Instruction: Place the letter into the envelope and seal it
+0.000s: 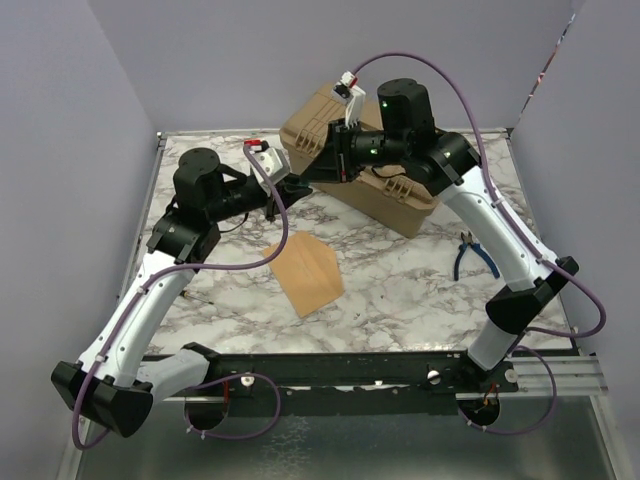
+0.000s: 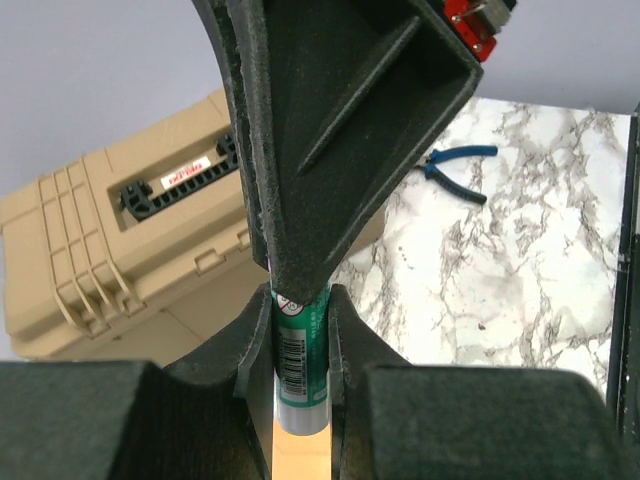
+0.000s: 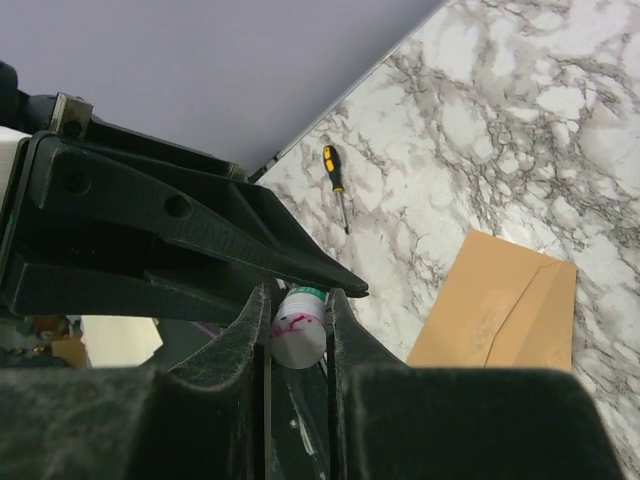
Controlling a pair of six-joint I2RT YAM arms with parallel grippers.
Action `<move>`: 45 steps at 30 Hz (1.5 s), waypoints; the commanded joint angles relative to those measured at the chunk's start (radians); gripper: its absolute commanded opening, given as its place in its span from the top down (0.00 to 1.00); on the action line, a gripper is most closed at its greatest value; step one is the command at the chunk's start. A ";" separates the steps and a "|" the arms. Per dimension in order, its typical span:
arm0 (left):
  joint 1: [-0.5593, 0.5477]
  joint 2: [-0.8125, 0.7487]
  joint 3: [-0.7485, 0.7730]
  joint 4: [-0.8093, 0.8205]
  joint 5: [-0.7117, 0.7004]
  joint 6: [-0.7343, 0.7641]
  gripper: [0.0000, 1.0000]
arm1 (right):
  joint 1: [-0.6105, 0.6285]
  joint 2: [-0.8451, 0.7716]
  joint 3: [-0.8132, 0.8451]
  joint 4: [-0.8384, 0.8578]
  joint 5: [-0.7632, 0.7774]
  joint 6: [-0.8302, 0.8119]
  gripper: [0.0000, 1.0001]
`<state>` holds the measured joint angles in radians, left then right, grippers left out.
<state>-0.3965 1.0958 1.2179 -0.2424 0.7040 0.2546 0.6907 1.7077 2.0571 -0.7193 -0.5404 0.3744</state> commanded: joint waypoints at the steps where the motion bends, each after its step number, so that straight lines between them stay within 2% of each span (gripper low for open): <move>1: -0.003 -0.022 -0.065 -0.141 -0.004 0.019 1.00 | -0.102 -0.038 0.093 0.005 -0.126 -0.036 1.00; 9: -0.026 -0.011 -0.065 -0.156 0.046 0.006 1.00 | -0.165 -0.065 0.101 -0.078 -0.200 -0.158 1.00; 13: -0.029 0.007 -0.056 -0.177 0.069 -0.001 1.00 | -0.245 -0.122 -0.031 0.015 -0.227 -0.079 1.00; 18: -0.034 0.009 -0.060 -0.179 0.072 0.001 1.00 | -0.290 -0.128 -0.049 0.042 -0.214 0.028 1.00; 22: -0.035 0.007 -0.056 -0.173 0.044 0.003 1.00 | -0.294 -0.125 -0.056 0.010 -0.178 0.009 1.00; 27: -0.036 -0.001 -0.062 -0.132 0.000 -0.036 1.00 | -0.278 -0.145 -0.137 -0.073 0.003 -0.071 1.00; 33: -0.037 -0.011 -0.067 -0.078 -0.100 -0.084 1.00 | -0.075 -0.124 -0.283 -0.142 0.455 -0.113 1.00; 36: -0.037 -0.025 -0.077 -0.057 -0.205 -0.114 1.00 | 0.000 -0.113 -0.380 -0.126 0.639 -0.090 1.00; 41: -0.036 -0.083 -0.116 0.001 -0.454 -0.236 1.00 | 0.090 -0.133 -0.584 0.001 0.755 -0.060 1.00; 45: -0.036 -0.128 -0.175 0.058 -0.537 -0.338 1.00 | 0.104 -0.133 -0.756 0.097 0.841 0.016 1.00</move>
<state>-0.4297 1.0222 1.0946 -0.2710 0.3450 0.0525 0.7830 1.5833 1.4277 -0.7414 0.1223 0.3157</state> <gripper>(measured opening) 0.191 0.189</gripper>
